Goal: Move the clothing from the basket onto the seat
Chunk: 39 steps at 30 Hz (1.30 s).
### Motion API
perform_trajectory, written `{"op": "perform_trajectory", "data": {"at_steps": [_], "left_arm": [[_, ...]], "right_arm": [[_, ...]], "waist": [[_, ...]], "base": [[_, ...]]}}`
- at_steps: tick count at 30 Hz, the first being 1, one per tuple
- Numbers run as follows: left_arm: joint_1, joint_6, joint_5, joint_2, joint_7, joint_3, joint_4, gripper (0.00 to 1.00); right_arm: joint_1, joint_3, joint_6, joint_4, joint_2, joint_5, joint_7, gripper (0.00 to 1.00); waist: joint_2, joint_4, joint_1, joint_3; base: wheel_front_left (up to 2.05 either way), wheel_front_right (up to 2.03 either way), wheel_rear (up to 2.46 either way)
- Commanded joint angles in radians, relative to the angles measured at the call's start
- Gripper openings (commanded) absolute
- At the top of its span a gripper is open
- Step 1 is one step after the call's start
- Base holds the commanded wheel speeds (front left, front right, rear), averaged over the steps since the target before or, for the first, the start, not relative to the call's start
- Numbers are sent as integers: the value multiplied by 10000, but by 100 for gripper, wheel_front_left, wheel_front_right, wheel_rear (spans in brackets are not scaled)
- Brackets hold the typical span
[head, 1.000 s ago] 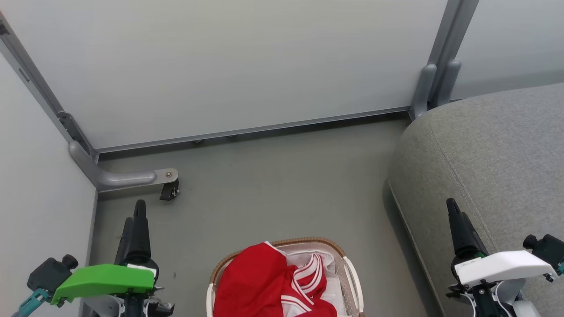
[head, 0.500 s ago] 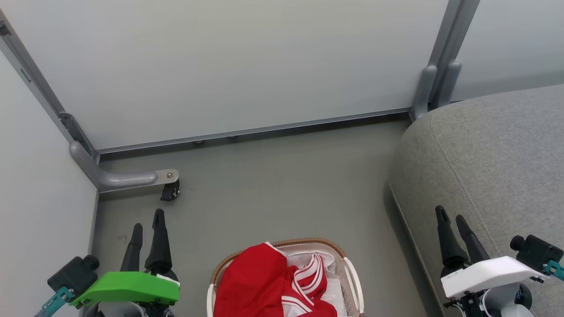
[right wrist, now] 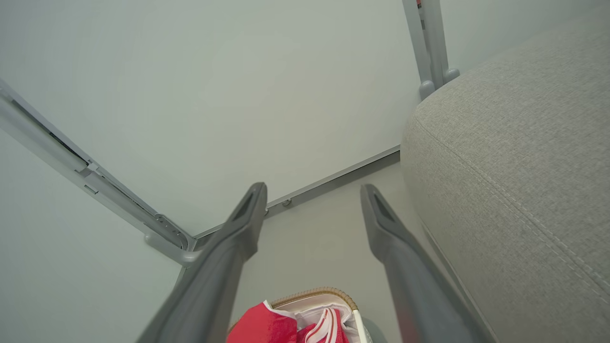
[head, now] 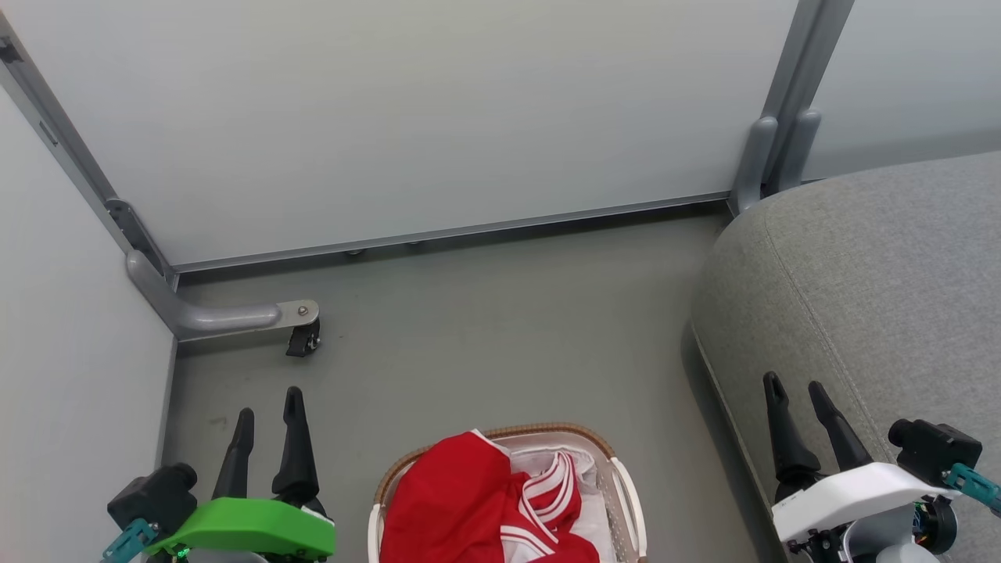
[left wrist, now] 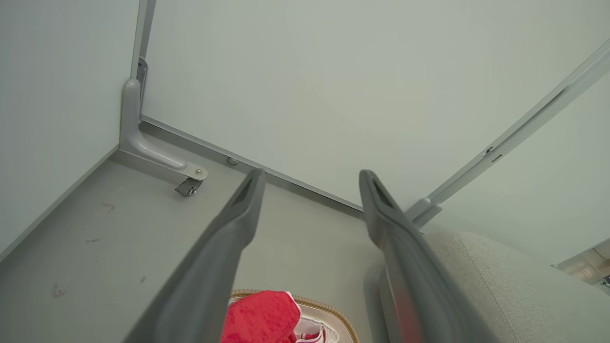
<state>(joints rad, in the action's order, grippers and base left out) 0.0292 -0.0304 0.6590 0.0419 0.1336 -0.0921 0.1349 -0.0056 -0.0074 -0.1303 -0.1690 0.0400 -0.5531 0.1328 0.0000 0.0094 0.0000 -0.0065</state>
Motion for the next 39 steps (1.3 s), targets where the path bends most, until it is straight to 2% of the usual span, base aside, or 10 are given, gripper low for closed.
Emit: {"op": "perform_trajectory", "data": {"at_steps": [1, 39], "left_arm": [[14, 67, -358, 66, 104, -10, -82, 100], [351, 224, -3258, 99, 967, -375, 635, 100]], "right_arm": [[55, 25, -4, 80, 71, 321, 114, 100], [291, 252, -5, 201, 111, 4133, 985, 100]], "waist": [[0, 2, 0, 3], [0, 106, 0, 66]], "base": [[0, 0, 0], [0, 0, 0]]}}
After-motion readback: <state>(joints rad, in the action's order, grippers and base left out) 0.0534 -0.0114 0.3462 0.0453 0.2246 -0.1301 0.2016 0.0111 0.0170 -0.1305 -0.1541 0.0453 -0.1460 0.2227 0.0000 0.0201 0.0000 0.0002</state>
